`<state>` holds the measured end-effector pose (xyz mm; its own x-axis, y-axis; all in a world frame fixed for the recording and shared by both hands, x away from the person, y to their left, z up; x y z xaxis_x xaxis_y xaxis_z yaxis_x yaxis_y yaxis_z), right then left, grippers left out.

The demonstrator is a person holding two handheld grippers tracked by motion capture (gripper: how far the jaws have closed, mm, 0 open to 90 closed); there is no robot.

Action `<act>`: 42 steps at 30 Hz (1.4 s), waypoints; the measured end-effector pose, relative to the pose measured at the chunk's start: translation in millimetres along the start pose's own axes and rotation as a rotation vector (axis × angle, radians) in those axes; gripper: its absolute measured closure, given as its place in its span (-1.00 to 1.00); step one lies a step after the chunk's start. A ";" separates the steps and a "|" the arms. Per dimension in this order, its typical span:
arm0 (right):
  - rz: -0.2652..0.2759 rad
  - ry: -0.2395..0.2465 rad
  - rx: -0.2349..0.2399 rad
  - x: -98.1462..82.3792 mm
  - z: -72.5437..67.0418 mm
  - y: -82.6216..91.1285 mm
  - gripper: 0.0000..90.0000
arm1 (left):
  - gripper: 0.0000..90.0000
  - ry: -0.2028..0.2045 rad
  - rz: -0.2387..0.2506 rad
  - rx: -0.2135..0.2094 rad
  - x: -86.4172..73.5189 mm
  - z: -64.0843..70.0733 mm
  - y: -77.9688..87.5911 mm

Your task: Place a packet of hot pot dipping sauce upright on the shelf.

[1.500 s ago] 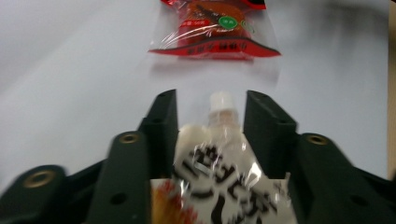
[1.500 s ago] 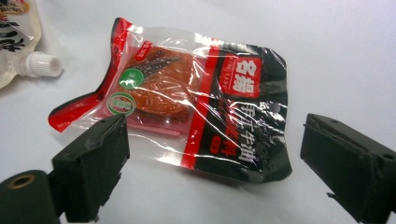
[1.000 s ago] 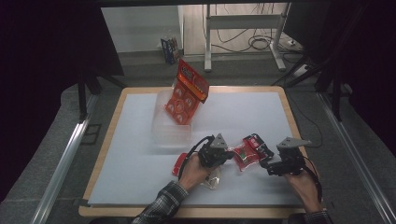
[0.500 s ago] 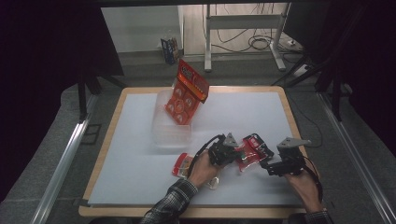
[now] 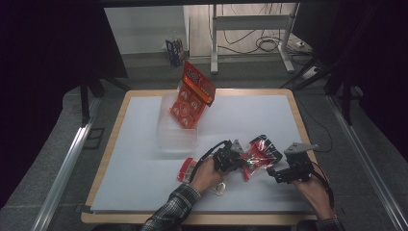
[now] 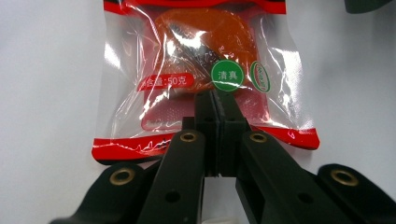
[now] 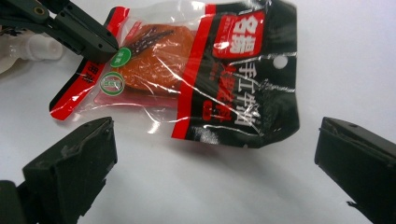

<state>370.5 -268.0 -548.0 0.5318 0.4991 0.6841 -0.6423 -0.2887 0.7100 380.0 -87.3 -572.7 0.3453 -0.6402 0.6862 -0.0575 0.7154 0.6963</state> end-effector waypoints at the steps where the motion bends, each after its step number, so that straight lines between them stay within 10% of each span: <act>1: -0.004 -0.005 0.003 -0.2 -0.2 -0.5 -1.00 | 1.00 0.003 -0.002 -0.003 -0.6 -0.1 0.0; 24: -0.053 -0.096 0.245 25.6 -14.0 -37.9 -0.80 | 1.00 -0.014 -0.039 0.008 -5.2 1.3 -1.0; 30: -0.023 -0.171 0.400 41.0 -17.5 -35.4 -0.40 | 1.00 -0.018 -0.043 0.006 -5.3 1.0 -0.5; 42: -0.058 -0.154 0.391 55.5 -31.5 -30.8 0.43 | 0.86 -0.005 -0.038 -0.012 -7.2 3.4 2.3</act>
<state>402.5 -205.7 -537.1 0.6566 0.4040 0.6369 -0.3670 -0.5666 0.7377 374.1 -82.0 -575.3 0.3423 -0.6687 0.6601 -0.0334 0.6934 0.7198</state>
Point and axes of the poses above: each handheld gripper's, and its own axes: y roughly backward along the jaws, x roughly out of its top, z roughly to its right, the point moved 7 cm from there along -y, roughly forward along the jaws, and after that the axes turned 12 degrees about -x, right-handed, at the moved point
